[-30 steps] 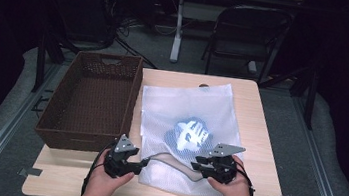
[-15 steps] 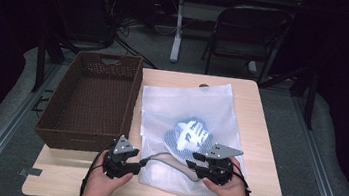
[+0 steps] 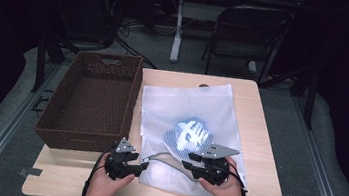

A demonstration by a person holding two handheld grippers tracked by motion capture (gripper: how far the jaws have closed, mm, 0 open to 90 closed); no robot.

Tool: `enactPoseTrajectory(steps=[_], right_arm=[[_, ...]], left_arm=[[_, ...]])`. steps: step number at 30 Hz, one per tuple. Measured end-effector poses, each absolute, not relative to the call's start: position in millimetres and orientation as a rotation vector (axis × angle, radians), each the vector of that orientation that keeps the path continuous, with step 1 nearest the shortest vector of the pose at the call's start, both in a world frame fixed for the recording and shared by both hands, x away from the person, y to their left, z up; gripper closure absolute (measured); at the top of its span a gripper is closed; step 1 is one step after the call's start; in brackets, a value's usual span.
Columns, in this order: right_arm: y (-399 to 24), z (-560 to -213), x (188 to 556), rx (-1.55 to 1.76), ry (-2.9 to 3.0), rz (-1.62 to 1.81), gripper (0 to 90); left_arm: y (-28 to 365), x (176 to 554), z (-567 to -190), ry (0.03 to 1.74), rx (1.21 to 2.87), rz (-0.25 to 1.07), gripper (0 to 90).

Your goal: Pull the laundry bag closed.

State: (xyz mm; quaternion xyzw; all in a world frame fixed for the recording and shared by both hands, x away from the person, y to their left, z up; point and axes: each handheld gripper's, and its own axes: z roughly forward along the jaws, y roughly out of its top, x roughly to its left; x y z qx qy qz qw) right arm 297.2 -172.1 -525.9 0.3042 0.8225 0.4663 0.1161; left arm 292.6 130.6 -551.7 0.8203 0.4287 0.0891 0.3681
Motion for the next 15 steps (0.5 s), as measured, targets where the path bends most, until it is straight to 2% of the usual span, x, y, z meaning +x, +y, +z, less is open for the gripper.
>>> enactPoseTrajectory(steps=[15], right_arm=[[-170, -528, 297, 0.876, 2.411, 1.365, 60.5]], left_arm=[[120, 296, -563, 1.110, 2.145, 0.221, 45.6]])
